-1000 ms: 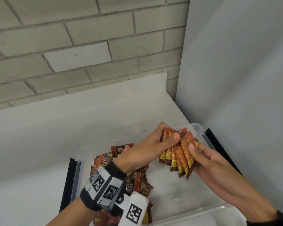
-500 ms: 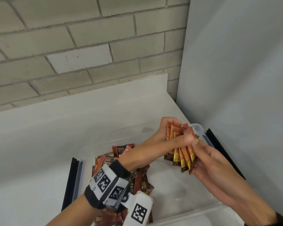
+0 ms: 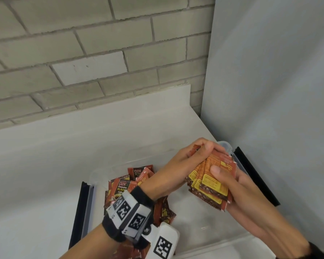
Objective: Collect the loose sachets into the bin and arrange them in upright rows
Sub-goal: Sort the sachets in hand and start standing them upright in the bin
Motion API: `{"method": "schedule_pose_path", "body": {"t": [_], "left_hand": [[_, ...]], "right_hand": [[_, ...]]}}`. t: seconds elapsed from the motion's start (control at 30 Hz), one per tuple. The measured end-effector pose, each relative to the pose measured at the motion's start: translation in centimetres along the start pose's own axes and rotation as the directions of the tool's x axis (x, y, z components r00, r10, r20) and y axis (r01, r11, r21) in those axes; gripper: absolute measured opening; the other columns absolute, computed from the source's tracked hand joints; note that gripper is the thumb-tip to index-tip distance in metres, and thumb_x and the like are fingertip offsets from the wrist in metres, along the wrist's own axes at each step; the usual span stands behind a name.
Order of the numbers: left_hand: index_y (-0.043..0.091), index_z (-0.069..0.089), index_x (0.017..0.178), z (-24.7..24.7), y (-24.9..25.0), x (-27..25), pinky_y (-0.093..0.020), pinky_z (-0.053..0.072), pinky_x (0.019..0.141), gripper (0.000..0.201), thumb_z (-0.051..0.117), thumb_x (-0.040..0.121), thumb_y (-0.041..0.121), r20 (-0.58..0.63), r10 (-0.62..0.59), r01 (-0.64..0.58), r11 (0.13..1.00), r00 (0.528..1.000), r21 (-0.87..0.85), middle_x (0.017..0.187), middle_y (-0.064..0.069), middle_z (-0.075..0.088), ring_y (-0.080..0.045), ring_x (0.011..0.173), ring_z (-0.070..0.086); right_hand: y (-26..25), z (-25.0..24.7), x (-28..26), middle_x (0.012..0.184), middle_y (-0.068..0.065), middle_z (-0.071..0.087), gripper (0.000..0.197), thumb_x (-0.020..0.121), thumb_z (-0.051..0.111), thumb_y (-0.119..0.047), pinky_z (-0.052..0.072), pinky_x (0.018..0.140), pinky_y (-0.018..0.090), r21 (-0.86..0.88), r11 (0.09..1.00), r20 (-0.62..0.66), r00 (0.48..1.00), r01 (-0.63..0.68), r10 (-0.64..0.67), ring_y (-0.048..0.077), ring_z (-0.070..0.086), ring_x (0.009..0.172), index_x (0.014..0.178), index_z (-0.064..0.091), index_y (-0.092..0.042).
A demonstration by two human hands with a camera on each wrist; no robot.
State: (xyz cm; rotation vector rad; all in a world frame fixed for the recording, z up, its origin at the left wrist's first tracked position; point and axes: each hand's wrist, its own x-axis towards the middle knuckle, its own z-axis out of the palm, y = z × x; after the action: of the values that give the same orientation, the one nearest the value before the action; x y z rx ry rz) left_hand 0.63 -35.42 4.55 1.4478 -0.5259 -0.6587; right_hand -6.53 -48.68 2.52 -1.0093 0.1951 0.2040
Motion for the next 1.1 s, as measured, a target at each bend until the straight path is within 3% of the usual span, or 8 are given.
{"method": "schedule_pose_path", "body": {"t": [0.1,0.2,0.3,0.43,0.57,0.7,0.87,1.1], "left_hand": [[0.022,0.040,0.131,-0.5,0.7,0.3,-0.026,0.053,0.089,0.064,0.048,0.080,0.060,-0.034,0.057,-0.049,0.977,0.998,0.206,0.126,0.001,0.057,-0.008,0.110,0.060],[0.030,0.021,0.141,-1.5,2.3,0.2,-0.031,0.038,0.109,0.095,0.069,0.066,0.065,0.073,0.146,-0.163,0.894,0.987,0.418,0.141,0.005,0.041,-0.002,0.129,0.041],[0.041,0.003,0.146,-1.0,4.0,-0.6,-0.018,0.009,0.116,0.124,0.088,0.056,0.047,0.238,0.104,-0.251,0.615,0.966,0.748,0.150,0.019,0.013,0.005,0.137,0.009],[0.041,-0.013,0.144,0.7,2.7,-0.3,-0.038,-0.002,0.119,0.129,0.084,0.059,0.052,0.367,0.114,-0.384,0.260,0.923,0.886,0.159,-0.008,0.001,-0.019,0.146,-0.005],[0.031,-0.005,0.148,0.6,1.2,0.3,-0.040,0.022,0.114,0.125,0.085,0.062,0.034,0.329,0.184,-0.373,0.319,0.926,0.871,0.152,-0.012,0.022,-0.024,0.140,0.020],[0.015,0.003,0.151,-0.1,0.4,0.4,-0.021,0.022,0.109,0.121,0.085,0.063,0.020,0.313,0.215,-0.379,0.463,0.925,0.801,0.148,-0.009,0.028,-0.014,0.130,0.027],[0.031,0.003,0.147,-1.0,-0.5,-0.1,-0.014,0.034,0.097,0.117,0.084,0.066,0.011,0.261,0.221,-0.340,0.685,0.940,0.644,0.131,-0.001,0.036,-0.005,0.113,0.041],[0.035,0.013,0.141,-0.5,-1.3,-0.4,-0.026,0.044,0.099,0.110,0.088,0.063,0.011,0.248,0.375,-0.449,0.720,0.893,0.529,0.125,-0.005,0.040,-0.013,0.114,0.051]], "right_hand": [[-0.3,-0.2,0.1,0.108,0.014,0.071,0.071,0.056,0.090,-0.038,0.059,0.074,0.034,-0.073,0.997,-0.039,0.999,0.010,-0.013,0.028,0.070,0.098,0.118,0.062,-0.015],[-0.8,-0.6,0.1,0.104,0.009,0.073,0.081,0.043,0.090,-0.052,0.058,0.071,0.028,-0.220,0.972,-0.083,0.991,0.084,-0.105,0.025,0.071,0.094,0.113,0.066,-0.018],[-1.6,-0.5,0.1,0.099,0.009,0.074,0.060,0.060,0.084,-0.037,0.056,0.065,0.023,-0.272,0.953,-0.069,0.985,0.132,-0.156,0.022,0.072,0.089,0.113,0.065,-0.016],[-2.3,0.5,0.2,0.097,-0.001,0.074,0.046,0.070,0.079,-0.019,0.057,0.071,0.023,-0.373,0.906,-0.018,0.974,0.201,-0.224,0.011,0.071,0.089,0.111,0.060,-0.024],[-1.8,0.1,0.6,0.086,-0.008,0.071,0.034,0.077,0.074,-0.012,0.053,0.060,0.016,-0.499,0.840,-0.088,0.952,0.213,-0.294,0.003,0.069,0.078,0.101,0.054,-0.026],[-1.3,-0.1,0.0,0.089,-0.006,0.071,0.033,0.082,0.069,-0.020,0.054,0.065,0.019,-0.507,0.851,-0.046,0.982,0.137,-0.185,0.007,0.069,0.085,0.108,0.049,-0.023],[-1.5,-0.6,-1.0,0.104,-0.001,0.069,0.058,0.051,0.082,-0.063,0.054,0.083,0.029,-0.399,0.916,0.115,0.993,0.039,0.008,0.012,0.066,0.100,0.097,0.057,-0.038],[-1.7,-0.6,-1.0,0.096,0.009,0.072,0.094,0.047,0.085,-0.060,0.053,0.067,0.019,-0.187,0.976,0.138,0.980,-0.116,0.143,0.012,0.069,0.082,0.120,0.059,-0.007]]}}
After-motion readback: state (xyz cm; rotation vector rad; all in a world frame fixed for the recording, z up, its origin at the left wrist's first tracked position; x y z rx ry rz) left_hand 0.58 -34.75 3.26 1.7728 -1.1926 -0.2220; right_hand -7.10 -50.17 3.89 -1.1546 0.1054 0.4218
